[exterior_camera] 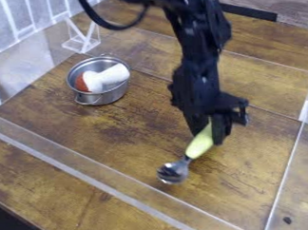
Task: Move the green spoon to the right
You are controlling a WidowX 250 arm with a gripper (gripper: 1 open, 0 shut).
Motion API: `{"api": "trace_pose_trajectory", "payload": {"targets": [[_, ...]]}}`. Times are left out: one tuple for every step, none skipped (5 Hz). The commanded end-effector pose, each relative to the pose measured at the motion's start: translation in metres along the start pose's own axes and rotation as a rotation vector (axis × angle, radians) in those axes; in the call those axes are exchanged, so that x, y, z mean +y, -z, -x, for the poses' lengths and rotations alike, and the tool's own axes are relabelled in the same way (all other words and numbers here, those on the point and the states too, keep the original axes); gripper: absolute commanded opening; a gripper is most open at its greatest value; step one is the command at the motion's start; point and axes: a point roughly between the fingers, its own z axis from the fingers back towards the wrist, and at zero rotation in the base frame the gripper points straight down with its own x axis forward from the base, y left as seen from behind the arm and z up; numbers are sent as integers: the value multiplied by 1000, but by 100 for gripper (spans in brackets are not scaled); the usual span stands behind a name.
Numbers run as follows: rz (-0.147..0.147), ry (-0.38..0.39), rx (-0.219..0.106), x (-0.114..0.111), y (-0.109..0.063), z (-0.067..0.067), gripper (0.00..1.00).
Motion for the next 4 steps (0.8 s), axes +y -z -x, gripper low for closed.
{"api": "trace_pose_trajectory", "payload": {"targets": [[6,-2,77,-12,-22,28,0],[9,-9,65,-13,-20,29,0],[4,-11,55,-10,-18,30,0],[-3,34,37,-7,-16,35,0]]}}
